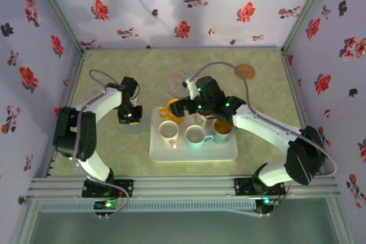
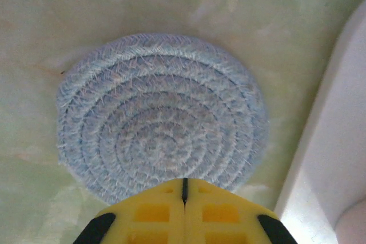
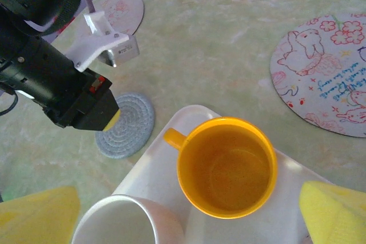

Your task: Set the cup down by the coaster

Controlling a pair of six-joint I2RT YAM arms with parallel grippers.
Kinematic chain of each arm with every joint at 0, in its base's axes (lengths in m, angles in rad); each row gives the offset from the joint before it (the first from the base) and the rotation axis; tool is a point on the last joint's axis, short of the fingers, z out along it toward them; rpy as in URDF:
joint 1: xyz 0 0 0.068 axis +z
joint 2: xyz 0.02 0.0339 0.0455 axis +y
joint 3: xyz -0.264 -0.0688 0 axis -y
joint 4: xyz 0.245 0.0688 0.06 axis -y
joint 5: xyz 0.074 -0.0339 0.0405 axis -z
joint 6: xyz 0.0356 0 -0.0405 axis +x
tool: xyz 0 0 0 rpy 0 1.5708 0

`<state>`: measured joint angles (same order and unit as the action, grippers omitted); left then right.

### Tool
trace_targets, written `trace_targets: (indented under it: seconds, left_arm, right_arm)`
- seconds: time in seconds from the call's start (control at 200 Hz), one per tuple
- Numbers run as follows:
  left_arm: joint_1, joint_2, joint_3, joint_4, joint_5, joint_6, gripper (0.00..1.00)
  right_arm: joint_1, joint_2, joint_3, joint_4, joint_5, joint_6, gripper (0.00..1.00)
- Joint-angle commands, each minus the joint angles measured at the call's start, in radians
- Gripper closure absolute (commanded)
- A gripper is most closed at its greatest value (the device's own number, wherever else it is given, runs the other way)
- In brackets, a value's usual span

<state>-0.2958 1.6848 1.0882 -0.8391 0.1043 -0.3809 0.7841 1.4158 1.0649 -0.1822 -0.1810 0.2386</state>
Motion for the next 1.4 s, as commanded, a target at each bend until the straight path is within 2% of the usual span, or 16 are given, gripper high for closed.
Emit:
trace_targets:
  seconds: [0.0,0.225,0.66,1.395]
  left_arm:
    - [0.009,0.048,0.02,0.001,-0.029,-0.011,1.0]
    - [0.01,0.114,0.045,0.003,-0.054,0.01,1.0]
    - [0.011,0.244,0.166,0.046,-0.138,0.052,1.0]
    - [0.015,0.525,0.522,0.071,-0.115,0.033,1.0]
  right_arm:
    - [0.013,-0.021,-0.014,0.03,0.059,0.014,0.01]
    - [0.018,-0.036,-0.037,0.043,0.144,0.035,0.01]
    - [0.017,-0.041,-0.034,0.053,0.215,0.039,0.01]
    - [0.018,-0.044,-0.028,0.06,0.311,0.042,0.01]
